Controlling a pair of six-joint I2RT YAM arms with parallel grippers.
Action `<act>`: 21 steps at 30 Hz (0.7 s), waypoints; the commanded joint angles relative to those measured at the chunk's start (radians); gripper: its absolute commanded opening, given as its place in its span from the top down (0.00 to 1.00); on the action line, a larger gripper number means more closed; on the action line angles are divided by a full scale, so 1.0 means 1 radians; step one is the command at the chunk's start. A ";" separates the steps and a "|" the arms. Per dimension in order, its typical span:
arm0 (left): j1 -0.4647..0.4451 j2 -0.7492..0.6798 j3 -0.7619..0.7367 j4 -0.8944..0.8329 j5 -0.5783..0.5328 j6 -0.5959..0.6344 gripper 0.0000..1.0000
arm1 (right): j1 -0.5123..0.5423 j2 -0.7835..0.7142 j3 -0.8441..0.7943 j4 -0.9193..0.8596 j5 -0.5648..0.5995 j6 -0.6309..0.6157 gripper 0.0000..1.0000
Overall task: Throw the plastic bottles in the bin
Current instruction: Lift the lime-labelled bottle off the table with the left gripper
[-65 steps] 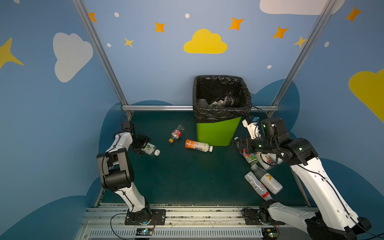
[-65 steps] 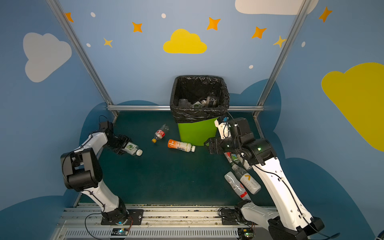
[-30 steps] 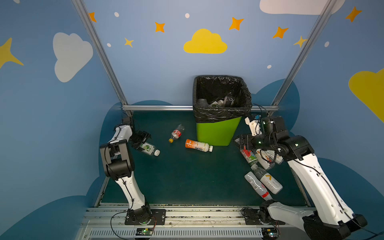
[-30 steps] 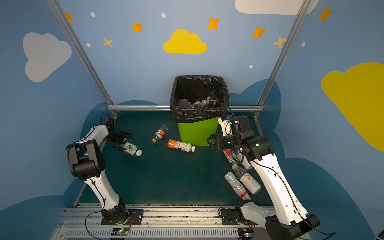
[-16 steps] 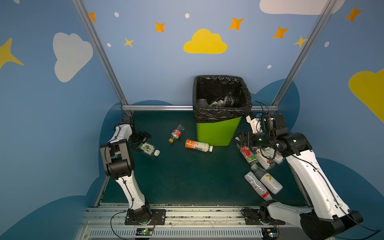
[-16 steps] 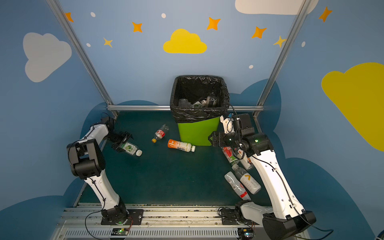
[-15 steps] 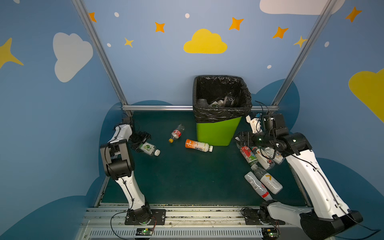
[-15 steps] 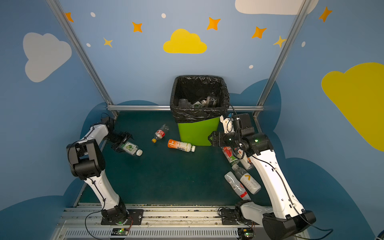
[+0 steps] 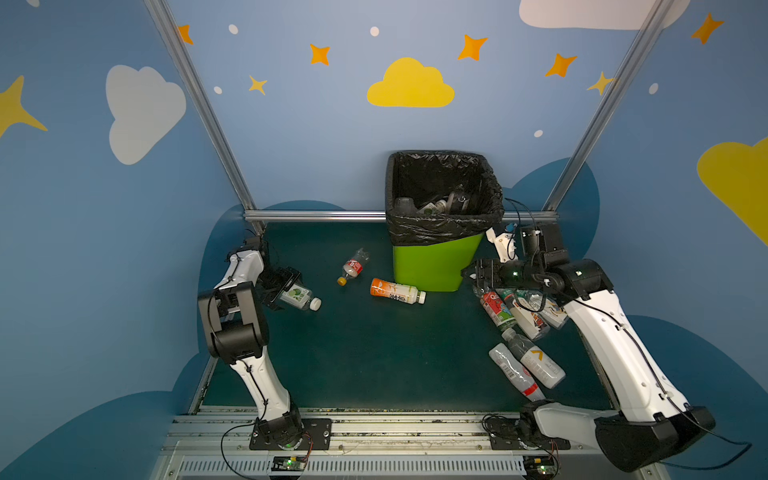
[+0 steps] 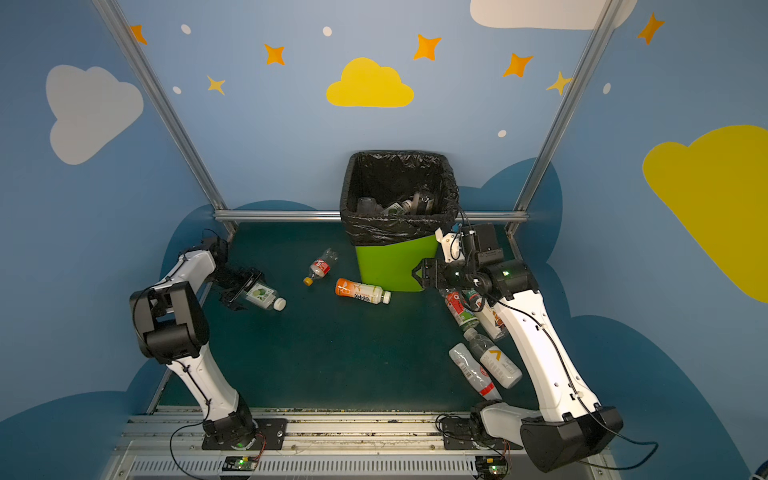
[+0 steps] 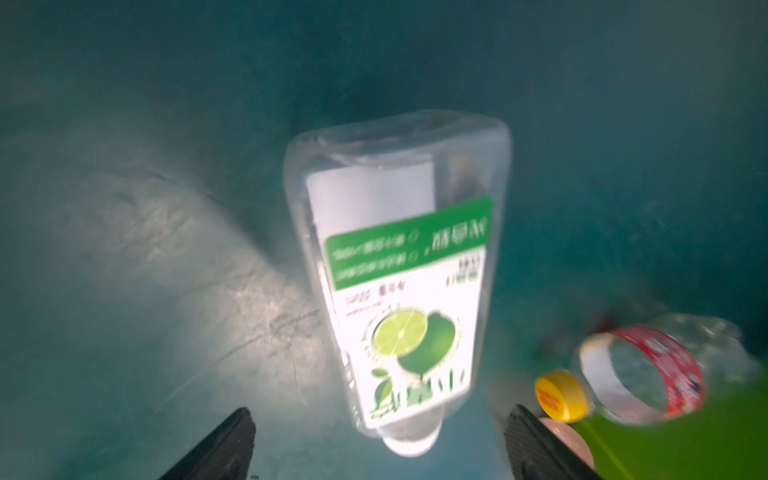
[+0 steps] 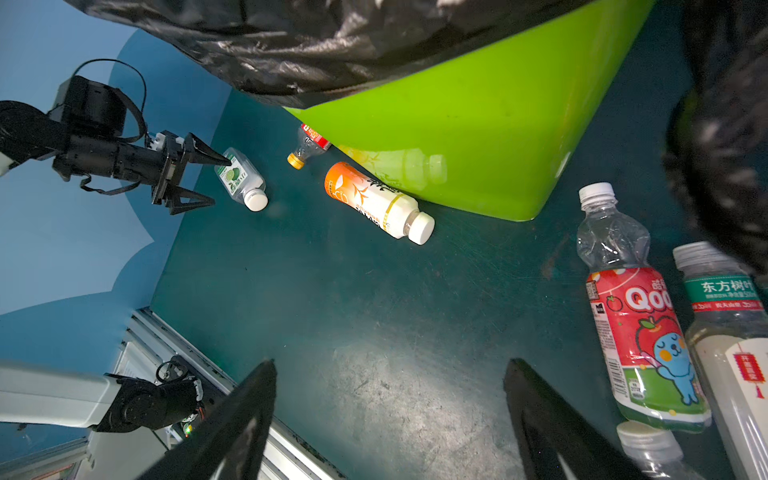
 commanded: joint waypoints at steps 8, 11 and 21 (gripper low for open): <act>-0.019 0.118 0.109 -0.023 -0.029 0.004 0.06 | -0.040 -0.013 0.006 -0.019 -0.015 -0.034 0.13; -0.028 0.150 0.142 -0.031 -0.036 0.009 0.06 | -0.052 -0.010 0.006 -0.027 -0.016 -0.041 0.13; -0.047 0.209 0.191 -0.028 -0.029 0.008 0.55 | -0.077 0.005 0.024 -0.051 -0.019 -0.055 0.13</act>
